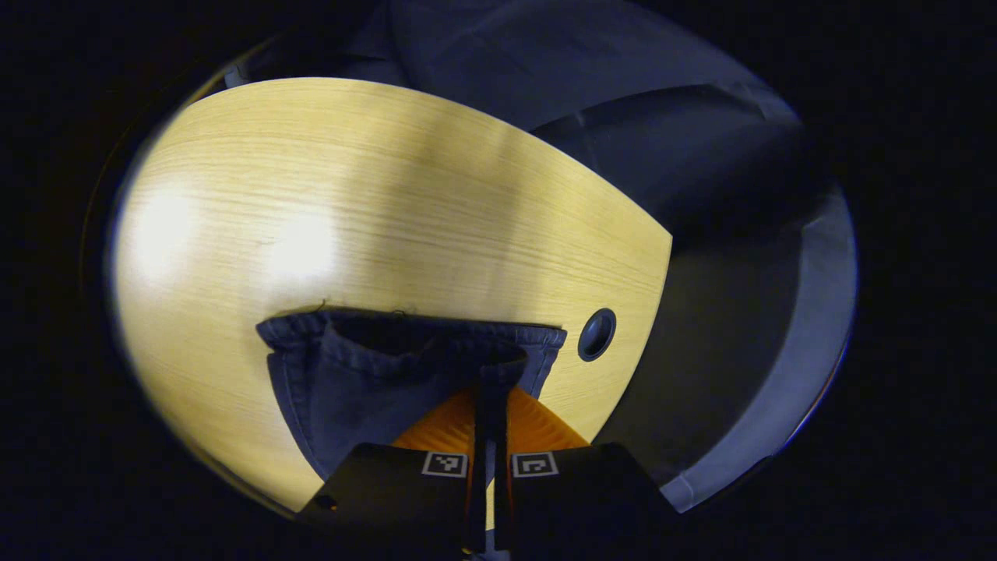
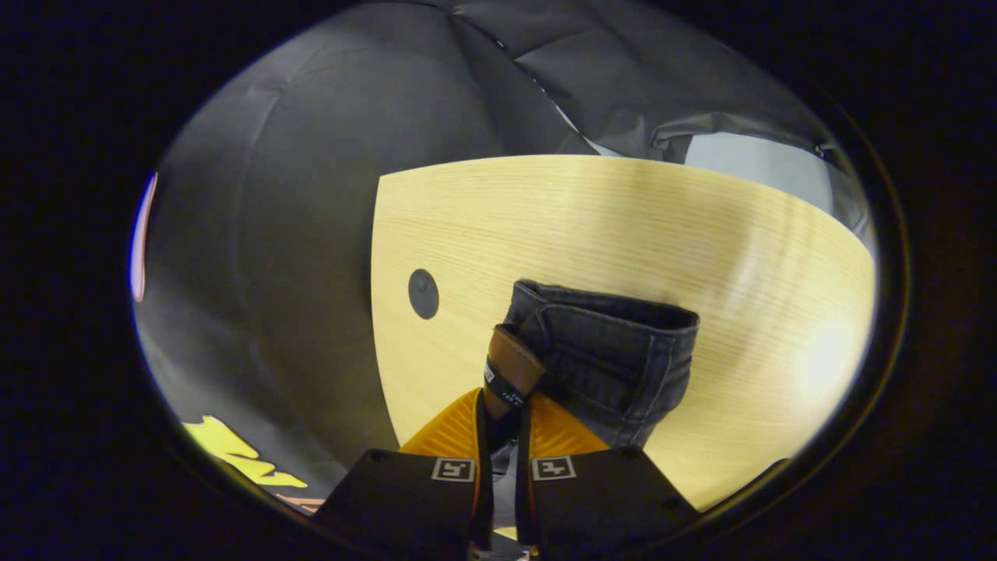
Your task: Grasp the waist and the cuffs of the jeans and fold them to make the two legs overlap; first hold the waist and fold one-third of the jeans toward the cuffs, then hold the cuffs and fold the remaining one-third in the same direction to finish folding.
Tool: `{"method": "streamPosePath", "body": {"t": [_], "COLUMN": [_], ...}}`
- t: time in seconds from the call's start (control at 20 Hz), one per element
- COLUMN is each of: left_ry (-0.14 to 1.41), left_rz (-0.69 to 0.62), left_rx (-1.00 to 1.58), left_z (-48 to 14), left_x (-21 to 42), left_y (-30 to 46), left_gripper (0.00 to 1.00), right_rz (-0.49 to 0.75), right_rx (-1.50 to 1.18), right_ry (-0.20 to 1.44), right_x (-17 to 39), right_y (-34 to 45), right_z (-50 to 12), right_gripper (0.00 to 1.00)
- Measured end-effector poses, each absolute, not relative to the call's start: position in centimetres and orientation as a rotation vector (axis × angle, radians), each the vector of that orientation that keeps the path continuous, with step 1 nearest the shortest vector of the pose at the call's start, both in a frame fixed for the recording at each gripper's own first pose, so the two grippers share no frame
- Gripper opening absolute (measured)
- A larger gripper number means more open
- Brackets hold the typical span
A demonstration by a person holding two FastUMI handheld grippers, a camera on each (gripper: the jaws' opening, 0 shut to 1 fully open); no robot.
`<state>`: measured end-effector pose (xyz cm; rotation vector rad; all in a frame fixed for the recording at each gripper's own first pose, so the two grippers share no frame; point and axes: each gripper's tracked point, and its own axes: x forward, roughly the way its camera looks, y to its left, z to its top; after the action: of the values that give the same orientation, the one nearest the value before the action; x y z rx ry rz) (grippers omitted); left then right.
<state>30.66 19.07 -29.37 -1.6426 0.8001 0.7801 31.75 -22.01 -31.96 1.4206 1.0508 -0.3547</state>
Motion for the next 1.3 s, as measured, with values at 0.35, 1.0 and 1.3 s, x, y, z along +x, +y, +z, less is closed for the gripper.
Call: {"method": "streamPosePath", "body": {"t": [0.35,1.0,1.3], "left_ry": [0.894,0.609,0.314], "left_rz": [0.763,0.373,0.17], "left_rx": [-1.535,-1.037,-0.371], "left_z": [-27.9,-6.4,3.5], "left_x": [30.1,28.0,24.5], "left_y": [19.6,16.5,12.3], "left_gripper": [0.98,1.0,0.99], "right_rz": [-0.42,-0.156,-0.054], "right_rx": [1.406,0.631,0.198], "right_ry": [0.982,0.644,0.399], "right_x": [31.9,24.9,20.7], "right_y": [-22.8,-21.4,-16.9], "right_z": [-31.0,-16.9,-12.7], "right_gripper": [0.42,0.93,0.94]}}
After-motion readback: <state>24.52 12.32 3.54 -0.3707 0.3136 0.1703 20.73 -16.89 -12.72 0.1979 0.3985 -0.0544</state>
